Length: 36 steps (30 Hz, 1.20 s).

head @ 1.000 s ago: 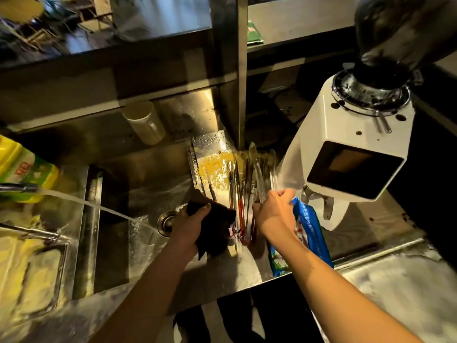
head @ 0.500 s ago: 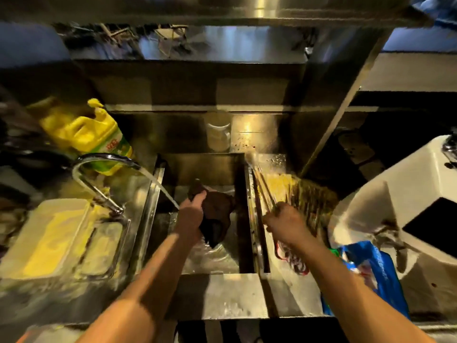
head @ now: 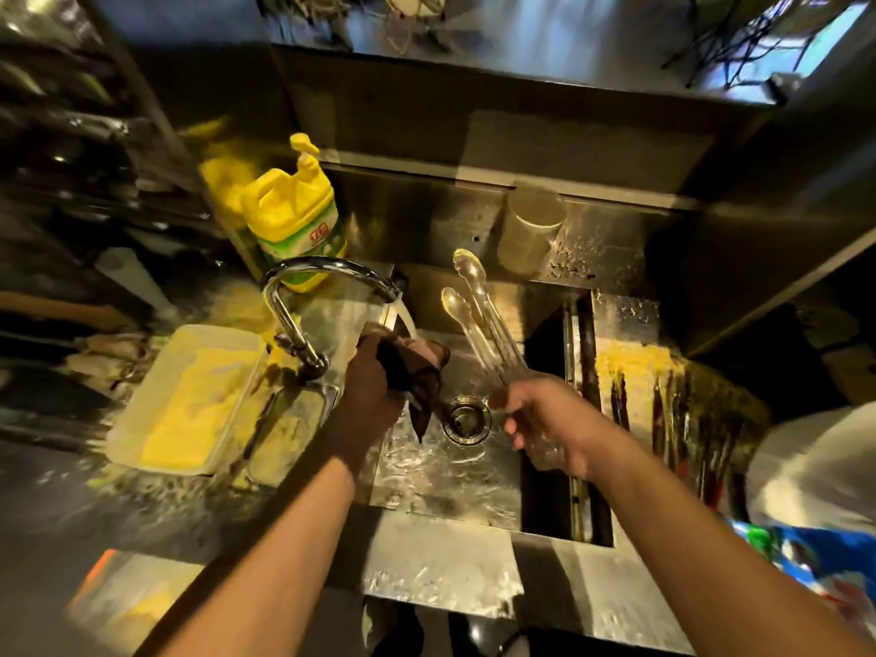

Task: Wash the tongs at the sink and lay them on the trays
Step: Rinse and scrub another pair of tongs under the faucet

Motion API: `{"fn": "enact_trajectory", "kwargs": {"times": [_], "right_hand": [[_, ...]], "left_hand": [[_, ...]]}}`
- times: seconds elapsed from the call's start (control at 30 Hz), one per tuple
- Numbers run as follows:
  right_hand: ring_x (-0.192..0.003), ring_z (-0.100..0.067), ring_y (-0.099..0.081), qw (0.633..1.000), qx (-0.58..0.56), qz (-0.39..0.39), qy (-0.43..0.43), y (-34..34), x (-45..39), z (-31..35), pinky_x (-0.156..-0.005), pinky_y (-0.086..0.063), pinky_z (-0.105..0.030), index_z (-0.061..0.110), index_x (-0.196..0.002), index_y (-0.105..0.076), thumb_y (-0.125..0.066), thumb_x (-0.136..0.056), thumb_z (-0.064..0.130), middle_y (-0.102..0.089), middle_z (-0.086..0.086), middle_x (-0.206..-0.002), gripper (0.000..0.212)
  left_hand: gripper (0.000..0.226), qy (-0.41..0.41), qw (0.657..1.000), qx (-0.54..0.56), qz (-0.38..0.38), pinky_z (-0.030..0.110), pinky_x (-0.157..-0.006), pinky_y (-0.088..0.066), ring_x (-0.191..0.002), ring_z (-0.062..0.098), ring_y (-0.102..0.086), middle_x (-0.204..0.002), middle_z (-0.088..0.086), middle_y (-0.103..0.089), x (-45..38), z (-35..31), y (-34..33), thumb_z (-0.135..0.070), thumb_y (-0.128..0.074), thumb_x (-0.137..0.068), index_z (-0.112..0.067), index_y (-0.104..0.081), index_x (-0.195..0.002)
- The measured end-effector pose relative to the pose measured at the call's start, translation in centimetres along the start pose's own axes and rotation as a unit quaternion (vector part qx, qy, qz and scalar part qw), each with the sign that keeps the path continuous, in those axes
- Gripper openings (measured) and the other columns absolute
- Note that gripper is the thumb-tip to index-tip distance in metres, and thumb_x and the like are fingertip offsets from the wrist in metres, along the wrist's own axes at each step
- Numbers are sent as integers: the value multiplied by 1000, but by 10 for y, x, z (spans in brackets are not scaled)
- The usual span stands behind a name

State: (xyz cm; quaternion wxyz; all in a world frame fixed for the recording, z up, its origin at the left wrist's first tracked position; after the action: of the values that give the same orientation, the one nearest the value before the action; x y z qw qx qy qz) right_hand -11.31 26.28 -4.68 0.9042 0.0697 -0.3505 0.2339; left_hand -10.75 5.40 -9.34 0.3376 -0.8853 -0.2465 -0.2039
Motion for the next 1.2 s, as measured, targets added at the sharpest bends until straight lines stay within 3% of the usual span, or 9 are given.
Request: {"fn": "enact_trajectory", "kwargs": {"times": [0.2, 0.37, 0.5, 0.63, 0.77, 0.83, 0.93, 1.03, 1.2], "right_hand": [[-46, -15, -46, 999, 23, 42, -21, -26, -1, -11, -48, -38, -27, 8, -87, -65, -64, -59, 26, -54, -2, -55, 33], [-47, -15, -44, 996, 2, 85, 1, -40, 16, -25, -44, -40, -26, 7, -87, -58, -62, -61, 20, -49, -4, -58, 29], [-45, -14, -42, 999, 10, 52, 7, -31, 15, -22, -40, -38, -23, 3, -96, -62, -60, -67, 13, -48, -2, -57, 31], [-48, -15, -43, 999, 18, 44, 9, -39, 16, -24, -42, -40, -24, 4, -85, -61, -57, -71, 7, -48, -3, -58, 15], [-43, -14, -43, 999, 38, 22, 7, -37, 14, -20, -40, -40, -22, 9, -68, -59, -58, -72, 6, -49, -3, -54, 5], [-44, -16, -42, 999, 50, 14, 9, -37, 12, -17, -42, -40, -23, 9, -67, -58, -56, -74, 7, -48, -4, -53, 7], [-45, -16, -43, 999, 51, 19, 6, -39, 12, -19, -44, -40, -26, 10, -67, -58, -57, -72, 8, -49, -3, -52, 5], [-46, -16, -46, 998, 68, 3, 14, -37, 9, -17, -47, -43, -28, 12, -68, -59, -56, -74, 14, -50, -2, -53, 7], [-42, -11, -48, 992, 121, 25, 8, -27, 19, -19, -44, -42, -22, 13, -74, -61, -58, -78, 23, -56, 5, -51, 11]], "left_hand": [[31, 32, 997, -48, -42, 34, -75, -53, -70, 19, -62, -76, 6, -62, -17, 5, -14, -38, -47, -104, -14, -60, -87], [32, 72, 984, -148, -61, 62, -97, -52, -109, 41, -68, -119, 24, -67, -35, 9, -25, -16, -60, -98, -3, -56, -127], [23, 82, 982, -168, -33, 41, -65, -62, -73, 29, -73, -93, 20, -73, -45, 25, -35, -8, -61, -95, 0, -59, -117], [41, 112, 976, -176, -58, 61, -98, -52, -111, 44, -67, -122, 28, -66, -55, 33, -27, -18, -61, -96, 3, -57, -131], [22, 105, 969, -215, -54, 43, -71, -60, -81, 32, -71, -105, 20, -67, -50, 35, -28, -18, -61, -96, -2, -62, -110], [29, 131, 972, -191, -32, 44, -74, -56, -71, 31, -66, -100, 22, -65, -46, 41, -33, -14, -60, -96, 2, -62, -119], [21, 115, 974, -181, -72, 45, -73, -56, -70, 31, -65, -90, 20, -67, -51, 32, -28, -14, -58, -98, 2, -62, -111], [23, 134, 971, -198, -27, 40, -67, -54, -74, 31, -62, -85, 14, -62, -47, 37, -37, -19, -54, -100, -4, -59, -117], [18, 100, 967, -224, -62, 43, -88, -53, -94, 27, -59, -114, 12, -56, -64, 33, -25, -18, -51, -99, -12, -59, -114]]}}
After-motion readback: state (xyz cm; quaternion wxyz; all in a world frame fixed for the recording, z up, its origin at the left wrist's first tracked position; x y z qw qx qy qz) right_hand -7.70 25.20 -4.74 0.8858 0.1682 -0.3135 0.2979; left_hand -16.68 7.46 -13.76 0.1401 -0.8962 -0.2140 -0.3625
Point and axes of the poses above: each hand's wrist, its own x-axis away from the middle knuckle, its own y-axis out of the back of the hand, z = x × y, the point moved 6 cm from there along -x, towards the middle knuckle
